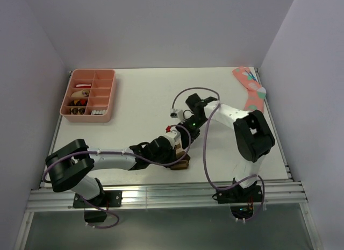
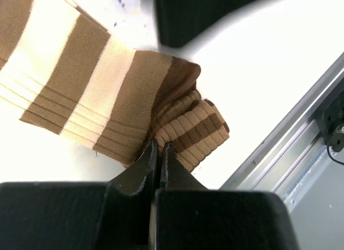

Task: Roll the socks
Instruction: Roll the sock at the center of the board.

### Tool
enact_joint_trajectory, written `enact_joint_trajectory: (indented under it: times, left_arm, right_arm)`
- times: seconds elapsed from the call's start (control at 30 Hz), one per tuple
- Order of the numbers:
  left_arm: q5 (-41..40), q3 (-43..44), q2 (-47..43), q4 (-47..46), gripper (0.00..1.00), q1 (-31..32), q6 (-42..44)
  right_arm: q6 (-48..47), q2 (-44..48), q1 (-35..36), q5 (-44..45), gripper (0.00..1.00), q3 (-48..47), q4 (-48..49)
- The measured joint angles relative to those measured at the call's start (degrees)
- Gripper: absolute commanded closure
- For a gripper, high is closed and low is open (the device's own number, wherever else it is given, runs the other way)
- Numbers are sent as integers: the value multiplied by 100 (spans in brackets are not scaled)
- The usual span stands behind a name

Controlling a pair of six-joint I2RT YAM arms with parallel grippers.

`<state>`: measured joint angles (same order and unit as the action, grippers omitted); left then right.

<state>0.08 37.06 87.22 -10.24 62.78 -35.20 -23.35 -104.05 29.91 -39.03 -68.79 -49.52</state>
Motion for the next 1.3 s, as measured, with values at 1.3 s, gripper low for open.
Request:
enact_joint_trajectory:
  times: [1.3]
  left_arm:
    - [4225,1226,2065,540,100,-1790,-1316]
  right_arm:
    - [-1537,4109,1646,1768,47,3016,1961]
